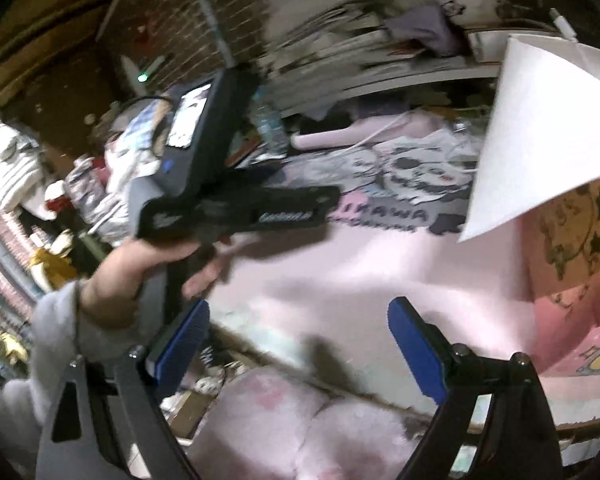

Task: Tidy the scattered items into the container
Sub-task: 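Grasp the clear plastic container with the left gripper, then lift the clear container with the left gripper and carry it over the box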

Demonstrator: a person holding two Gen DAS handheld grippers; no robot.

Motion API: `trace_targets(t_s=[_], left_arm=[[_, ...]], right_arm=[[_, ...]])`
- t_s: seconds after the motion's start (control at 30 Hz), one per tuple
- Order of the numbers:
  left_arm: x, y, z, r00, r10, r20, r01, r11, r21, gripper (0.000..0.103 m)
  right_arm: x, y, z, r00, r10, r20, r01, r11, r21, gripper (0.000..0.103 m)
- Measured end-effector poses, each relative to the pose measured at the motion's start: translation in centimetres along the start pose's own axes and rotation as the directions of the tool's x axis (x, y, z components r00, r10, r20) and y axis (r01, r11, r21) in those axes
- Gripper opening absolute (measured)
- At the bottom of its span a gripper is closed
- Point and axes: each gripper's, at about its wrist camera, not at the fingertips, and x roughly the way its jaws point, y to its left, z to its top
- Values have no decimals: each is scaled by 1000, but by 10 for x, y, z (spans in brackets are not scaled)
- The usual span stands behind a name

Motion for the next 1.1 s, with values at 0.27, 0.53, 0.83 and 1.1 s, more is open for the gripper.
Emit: trace_targets(t_s=[0.27,0.53,0.83,1.1], left_arm=[[1,1,0,1000,-4,6,4,1000,-10,70],[-25,-2,3,999,-11,37,11,1000,-2,70],[-86,-22,23,986,-101,134,94,994,58,70],[-140,-65,67,939,-301,166,268,944,192,70]], right_arm=[[10,-5,3,991,-131,24,130,991,16,89],[17,-12,6,981,-193,8,193,980,53,89],[18,-14,8,965,-263,18,262,963,63,89],[14,-13,6,960,-279,30,275,956,102,89]])
